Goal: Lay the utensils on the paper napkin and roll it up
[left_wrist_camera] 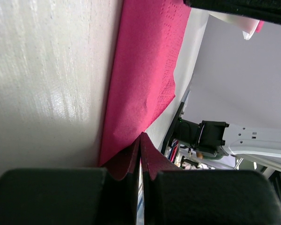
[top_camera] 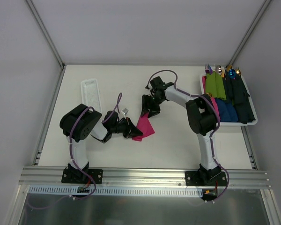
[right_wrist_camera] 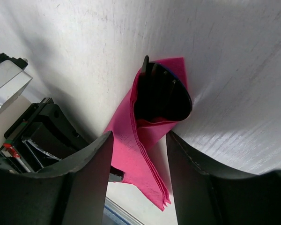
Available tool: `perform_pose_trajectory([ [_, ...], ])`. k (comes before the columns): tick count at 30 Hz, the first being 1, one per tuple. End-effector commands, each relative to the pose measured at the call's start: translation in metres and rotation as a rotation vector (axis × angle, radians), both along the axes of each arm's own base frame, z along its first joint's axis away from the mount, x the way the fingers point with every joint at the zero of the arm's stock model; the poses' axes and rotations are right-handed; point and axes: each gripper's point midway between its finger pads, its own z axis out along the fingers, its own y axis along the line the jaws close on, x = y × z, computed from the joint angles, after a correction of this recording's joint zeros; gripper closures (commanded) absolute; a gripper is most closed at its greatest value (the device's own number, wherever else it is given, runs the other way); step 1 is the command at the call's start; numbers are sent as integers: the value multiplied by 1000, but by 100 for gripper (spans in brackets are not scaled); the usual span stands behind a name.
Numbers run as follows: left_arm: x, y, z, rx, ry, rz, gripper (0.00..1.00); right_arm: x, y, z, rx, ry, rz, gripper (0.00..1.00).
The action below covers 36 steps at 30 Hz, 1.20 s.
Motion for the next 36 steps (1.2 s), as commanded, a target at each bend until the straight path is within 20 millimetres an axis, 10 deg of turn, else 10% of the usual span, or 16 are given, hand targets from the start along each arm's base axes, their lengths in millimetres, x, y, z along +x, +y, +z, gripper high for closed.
perform_pose_trajectory([
  [1, -3, 19, -33, 125, 63, 76, 100, 4, -7, -17, -88, -22, -18, 48],
  [13, -1, 20, -30, 128, 45, 78, 100, -4, -14, -33, -111, 26, -17, 99],
  [24, 2, 16, -10, 86, -21, 62, 100, 3, -6, -2, 82, 22, -2, 100],
  [28, 7, 11, 17, 30, -104, 58, 77, 5, -4, 13, 143, -1, 6, 100],
  [36, 23, 13, 88, 37, -306, 37, 64, -3, 5, 39, 260, -46, 45, 100],
])
